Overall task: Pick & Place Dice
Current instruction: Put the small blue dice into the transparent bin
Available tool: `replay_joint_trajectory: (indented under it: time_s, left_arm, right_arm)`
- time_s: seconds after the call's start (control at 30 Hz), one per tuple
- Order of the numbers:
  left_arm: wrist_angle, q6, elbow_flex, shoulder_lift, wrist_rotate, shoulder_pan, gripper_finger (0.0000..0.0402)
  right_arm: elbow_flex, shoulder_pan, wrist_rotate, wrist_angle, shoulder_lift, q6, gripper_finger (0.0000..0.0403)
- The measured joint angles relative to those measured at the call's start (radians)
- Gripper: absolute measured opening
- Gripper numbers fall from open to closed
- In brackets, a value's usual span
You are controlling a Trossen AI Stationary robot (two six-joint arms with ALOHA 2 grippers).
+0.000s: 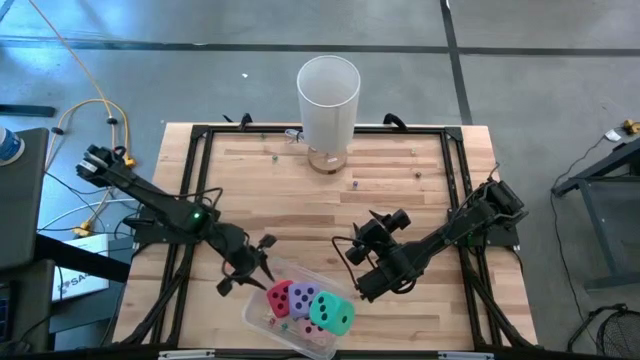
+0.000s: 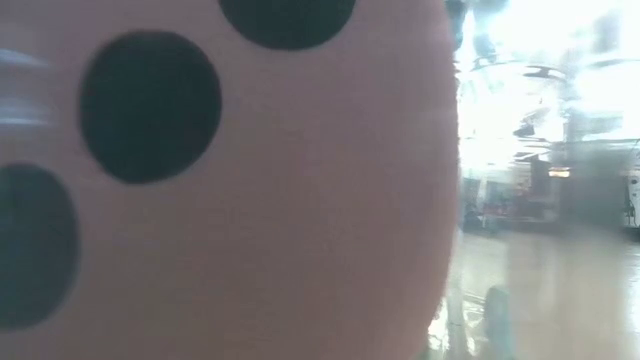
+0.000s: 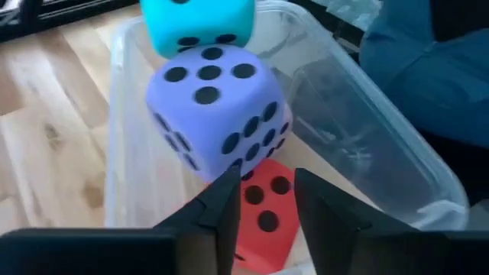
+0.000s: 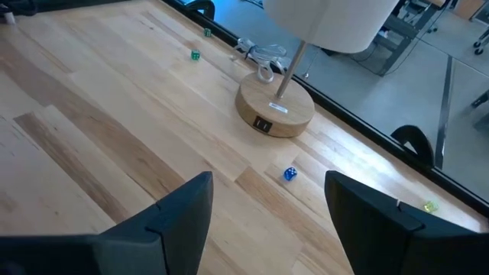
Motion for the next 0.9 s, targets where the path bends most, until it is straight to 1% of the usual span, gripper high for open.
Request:
replay_joint_trajectory:
  time_s: [0.17,0.23,0.27,0.33,0.4,0.47,0.6,0.67,0.77,0.9]
  left_arm:
    - [-0.002,0.029,0.000,-0.013,-0.004,0.005,0.0177]
    - [-0.027,-0.011,0.000,-0.030,-0.021,0.005,0.0200]
    - [-0.049,-0.047,0.000,-0.041,-0.046,0.005,0.0211]
    - [-0.124,-0.116,0.001,-0.077,-0.141,0.007,0.0230]
    - [-0.210,-0.137,0.001,-0.127,-0.231,0.015,0.0243]
    - [-0.303,-0.145,0.002,-0.189,-0.299,0.017,0.0248]
    - [-0.461,-0.157,0.002,-0.315,-0.394,0.032,0.0250]
    - [-0.525,-0.175,0.002,-0.367,-0.409,0.044,0.0250]
    - [-0.585,-0.241,0.002,-0.419,-0.411,0.060,0.0250]
    - [-0.617,-0.406,0.002,-0.445,-0.410,0.062,0.0250]
  right_arm:
    - [0.000,0.000,0.000,0.000,0.000,0.000,0.0243]
    - [0.000,0.000,0.000,0.000,0.000,0.000,0.0243]
    - [0.000,0.000,0.000,0.000,0.000,0.000,0.0243]
    - [0.000,0.000,0.000,0.000,0.000,0.000,0.0243]
    - [0.000,0.000,0.000,0.000,0.000,0.000,0.0243]
    - [0.000,0.000,0.000,0.000,0.000,-0.004,0.0243]
    - [0.000,0.000,0.001,0.000,0.000,-0.016,0.0243]
    - [0.000,0.000,0.002,0.000,0.000,-0.017,0.0243]
    - [0.000,-0.001,0.003,0.006,0.000,-0.018,0.0243]
    - [0.000,-0.001,0.004,0.013,0.000,-0.018,0.0243]
